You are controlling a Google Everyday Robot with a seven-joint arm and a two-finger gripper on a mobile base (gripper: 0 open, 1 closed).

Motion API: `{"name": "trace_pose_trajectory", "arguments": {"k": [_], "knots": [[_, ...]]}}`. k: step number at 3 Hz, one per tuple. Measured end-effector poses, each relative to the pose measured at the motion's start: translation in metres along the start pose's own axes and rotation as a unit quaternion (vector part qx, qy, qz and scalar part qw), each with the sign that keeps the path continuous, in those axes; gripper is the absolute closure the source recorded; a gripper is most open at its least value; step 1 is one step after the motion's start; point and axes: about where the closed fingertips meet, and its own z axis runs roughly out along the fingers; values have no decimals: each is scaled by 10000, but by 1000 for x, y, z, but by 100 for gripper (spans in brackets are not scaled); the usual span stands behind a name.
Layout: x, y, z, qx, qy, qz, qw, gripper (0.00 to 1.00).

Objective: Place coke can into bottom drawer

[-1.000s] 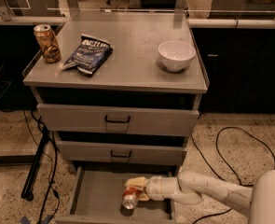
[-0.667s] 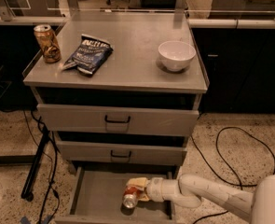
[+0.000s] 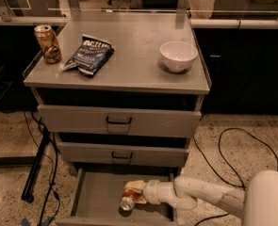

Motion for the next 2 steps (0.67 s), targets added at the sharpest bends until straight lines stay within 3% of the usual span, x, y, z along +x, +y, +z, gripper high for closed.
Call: {"name": "trace_pose_trajectory", "arguments": {"k": [1, 2], "knots": [[-18, -29, 38, 426, -237, 188, 9986, 100], [-19, -29, 39, 426, -237, 190, 9986, 100]]}}
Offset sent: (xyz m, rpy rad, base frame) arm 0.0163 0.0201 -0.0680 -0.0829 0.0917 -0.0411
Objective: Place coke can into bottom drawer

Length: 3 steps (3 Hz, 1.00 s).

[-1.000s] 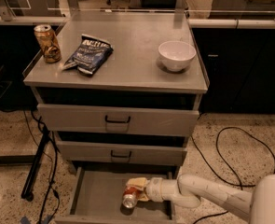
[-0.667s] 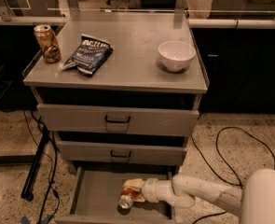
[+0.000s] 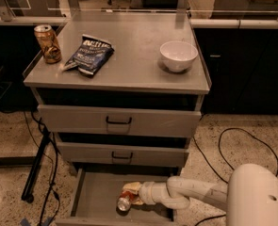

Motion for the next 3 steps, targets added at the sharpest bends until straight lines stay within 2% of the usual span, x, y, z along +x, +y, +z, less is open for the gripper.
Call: {"name": "trace_pose_trajectory", "arguments": {"k": [1, 3], "knots": [[-5, -5, 11, -15, -40, 168, 9998, 100], [-24, -18, 20, -13, -434, 506, 9978, 100]]}}
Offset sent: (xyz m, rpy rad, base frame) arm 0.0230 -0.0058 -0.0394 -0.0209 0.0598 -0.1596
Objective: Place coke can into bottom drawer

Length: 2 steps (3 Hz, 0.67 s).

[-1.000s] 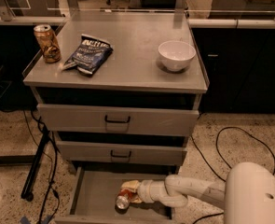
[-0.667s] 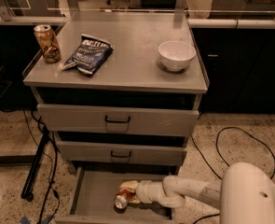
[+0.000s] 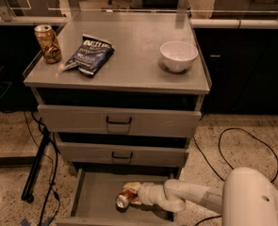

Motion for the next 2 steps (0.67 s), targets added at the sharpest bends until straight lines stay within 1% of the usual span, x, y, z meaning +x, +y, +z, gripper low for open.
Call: {"name": "trace_pose_trajectory", "arguments": {"k": [1, 2], "knots": [[-9, -6, -2, 6, -260, 190, 9995, 100], [-7, -17, 10, 246, -260, 187, 9992, 100]]}}
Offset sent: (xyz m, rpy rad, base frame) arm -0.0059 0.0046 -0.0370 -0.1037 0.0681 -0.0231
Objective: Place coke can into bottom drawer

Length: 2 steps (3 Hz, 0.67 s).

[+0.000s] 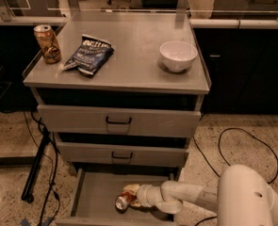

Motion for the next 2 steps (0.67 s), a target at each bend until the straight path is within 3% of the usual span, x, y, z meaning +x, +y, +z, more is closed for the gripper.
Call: {"name": "trace_pose_trajectory", "arguments": {"k": [2], "knots": [[7, -10, 14, 135, 109, 105, 9998, 100]]}}
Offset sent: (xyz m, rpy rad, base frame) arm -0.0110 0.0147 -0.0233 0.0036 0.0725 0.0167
